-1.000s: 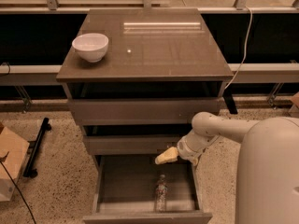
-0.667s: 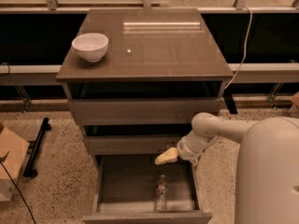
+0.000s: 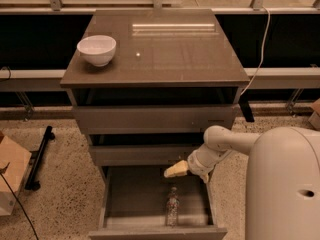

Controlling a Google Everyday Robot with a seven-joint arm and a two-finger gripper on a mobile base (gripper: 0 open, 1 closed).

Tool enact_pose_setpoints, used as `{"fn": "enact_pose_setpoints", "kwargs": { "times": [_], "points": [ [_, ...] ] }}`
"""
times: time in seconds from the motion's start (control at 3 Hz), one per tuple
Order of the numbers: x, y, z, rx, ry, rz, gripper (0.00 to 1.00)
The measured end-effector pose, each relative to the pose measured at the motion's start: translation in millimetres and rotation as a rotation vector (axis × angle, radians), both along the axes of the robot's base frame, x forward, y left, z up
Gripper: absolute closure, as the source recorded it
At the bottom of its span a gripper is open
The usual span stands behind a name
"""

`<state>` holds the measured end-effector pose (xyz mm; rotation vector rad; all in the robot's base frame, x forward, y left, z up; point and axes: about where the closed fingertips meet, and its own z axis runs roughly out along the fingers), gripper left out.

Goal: Pick water bottle from bottom drawer and place on counter

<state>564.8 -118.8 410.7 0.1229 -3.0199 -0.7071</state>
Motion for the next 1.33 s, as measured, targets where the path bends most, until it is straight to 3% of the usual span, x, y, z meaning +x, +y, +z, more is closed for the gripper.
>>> {"fn": "enact_pose_setpoints", "kwargs": {
  "times": [0.67, 1.33],
  "points": [
    [9.2, 16.4, -48.8, 0.048, 0.074, -0.046, 0.0],
    [12.0, 28.0, -101.8, 0.03, 0.174, -0.076, 0.0]
  ]
}}
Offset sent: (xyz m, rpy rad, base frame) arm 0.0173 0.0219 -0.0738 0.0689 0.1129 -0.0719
